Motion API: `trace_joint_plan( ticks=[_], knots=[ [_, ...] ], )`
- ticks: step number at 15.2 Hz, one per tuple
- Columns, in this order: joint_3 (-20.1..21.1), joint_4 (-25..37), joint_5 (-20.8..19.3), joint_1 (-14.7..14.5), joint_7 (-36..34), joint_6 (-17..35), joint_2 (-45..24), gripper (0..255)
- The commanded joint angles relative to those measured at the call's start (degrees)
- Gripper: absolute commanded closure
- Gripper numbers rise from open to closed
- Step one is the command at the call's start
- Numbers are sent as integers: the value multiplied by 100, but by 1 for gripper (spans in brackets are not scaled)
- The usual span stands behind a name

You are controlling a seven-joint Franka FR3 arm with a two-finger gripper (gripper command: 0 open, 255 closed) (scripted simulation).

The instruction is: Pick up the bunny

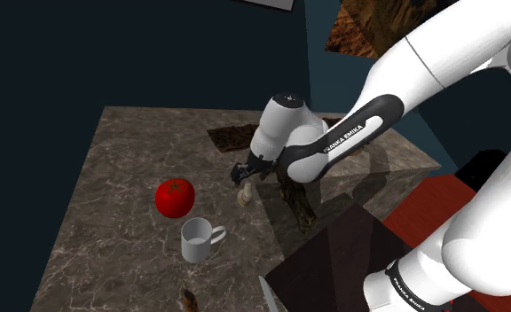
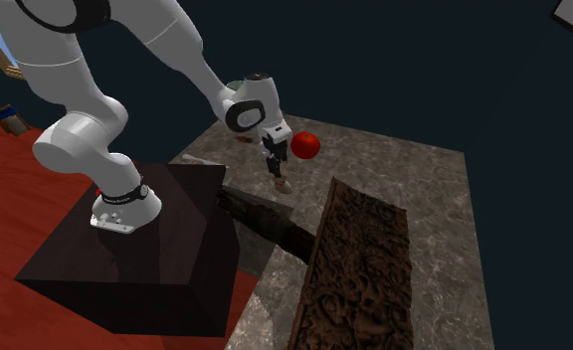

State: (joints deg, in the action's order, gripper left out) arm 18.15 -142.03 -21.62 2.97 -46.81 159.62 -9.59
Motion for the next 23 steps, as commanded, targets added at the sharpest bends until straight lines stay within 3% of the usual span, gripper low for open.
trace_joint_plan(
  ticks=[1,6,8,9,18,23],
  knots=[
    [-108,47,-273,-86,-238,124,-195,0],
    [-465,139,-883,-333,-740,463,-659,0],
    [-472,138,-877,-341,-736,465,-658,0],
    [-470,136,-871,-332,-723,464,-654,255],
    [-472,139,-877,-341,-736,464,-658,255],
    [-130,54,-343,-96,-294,159,-244,255]
  ],
)
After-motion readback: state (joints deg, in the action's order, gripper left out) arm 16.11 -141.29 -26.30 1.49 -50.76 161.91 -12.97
